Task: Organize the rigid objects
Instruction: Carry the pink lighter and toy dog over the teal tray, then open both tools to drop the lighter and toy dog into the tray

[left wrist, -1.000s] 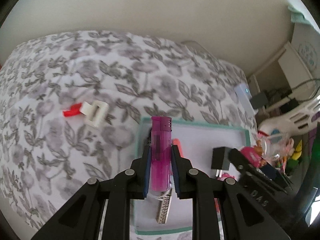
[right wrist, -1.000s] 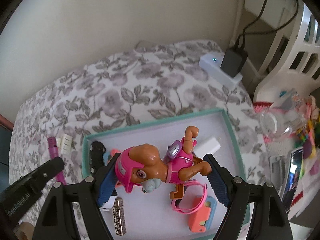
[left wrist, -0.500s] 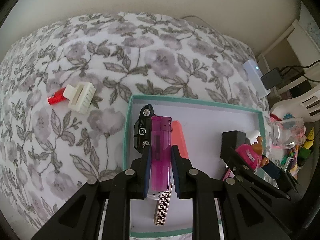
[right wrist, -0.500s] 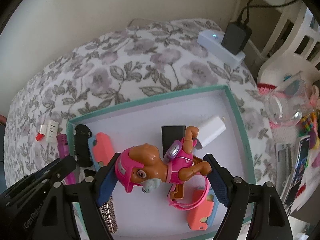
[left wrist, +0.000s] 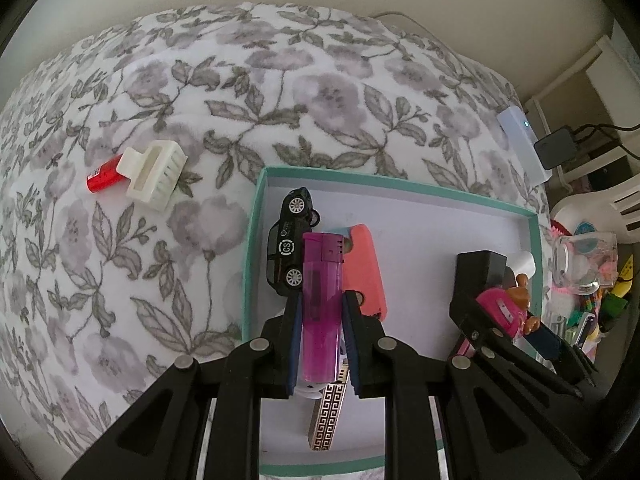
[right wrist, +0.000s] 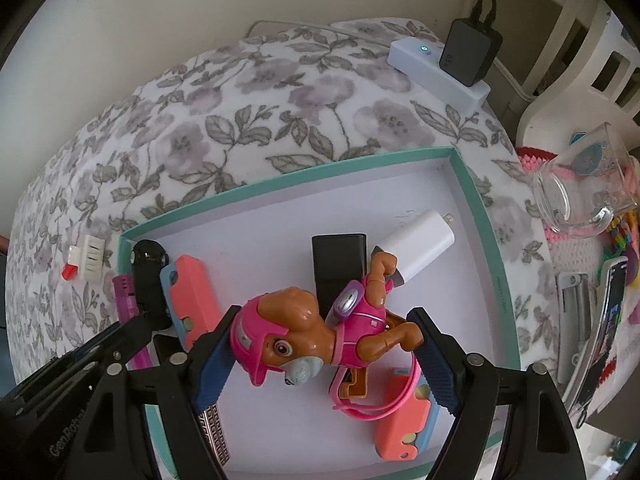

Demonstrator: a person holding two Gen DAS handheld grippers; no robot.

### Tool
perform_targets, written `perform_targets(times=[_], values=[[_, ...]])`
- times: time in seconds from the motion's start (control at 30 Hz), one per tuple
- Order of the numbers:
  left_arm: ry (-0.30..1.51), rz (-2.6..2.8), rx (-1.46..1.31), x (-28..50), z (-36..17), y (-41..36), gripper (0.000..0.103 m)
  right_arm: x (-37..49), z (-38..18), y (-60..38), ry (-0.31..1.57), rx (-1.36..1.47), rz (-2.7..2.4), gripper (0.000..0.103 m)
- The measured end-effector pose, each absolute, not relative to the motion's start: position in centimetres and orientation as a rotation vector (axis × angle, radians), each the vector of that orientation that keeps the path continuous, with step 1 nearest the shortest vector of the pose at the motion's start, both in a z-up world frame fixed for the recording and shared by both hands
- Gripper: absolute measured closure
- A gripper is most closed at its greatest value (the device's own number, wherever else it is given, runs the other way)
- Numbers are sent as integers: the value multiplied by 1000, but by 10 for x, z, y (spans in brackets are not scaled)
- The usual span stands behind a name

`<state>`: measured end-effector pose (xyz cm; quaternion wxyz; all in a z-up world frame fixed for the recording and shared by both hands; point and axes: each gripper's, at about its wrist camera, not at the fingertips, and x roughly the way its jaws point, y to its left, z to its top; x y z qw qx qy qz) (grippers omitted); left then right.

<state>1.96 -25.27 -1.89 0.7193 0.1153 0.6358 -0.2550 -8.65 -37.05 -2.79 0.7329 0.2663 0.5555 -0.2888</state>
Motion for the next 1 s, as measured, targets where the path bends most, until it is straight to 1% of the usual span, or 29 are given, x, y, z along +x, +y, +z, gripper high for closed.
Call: perform_targets(times=[0.27,0.33,0.4,0.47,0.67,0.83,0.97,1.0], values=[[1412,-565,256,21,-20,-254,82,-85,-29,-370,1227,586,-634,20],[1419,-564,253,21,-21,-254,79,-84,-31,-370,1232,587,-632,19],[1427,-552,253,22,-23,-252,69,-83,-33,-371,1240,587,-638,19],[1423,-547,253,23,-23,-250,63,-84,-34,-373,1240,591,-641,19],[1416,-546,252,24,-20,-248,61,-84,-35,-373,1237,593,-637,19],[1413,-536,252,25,-19,-246,60,-85,-35,-373,1231,590,-639,12],[1410,-528,250,28,-17,-243,48,-85,-35,-373,1225,597,-644,12],[1409,-526,249,29,-16,-242,47,-85,-35,-373,1224,599,-645,12]])
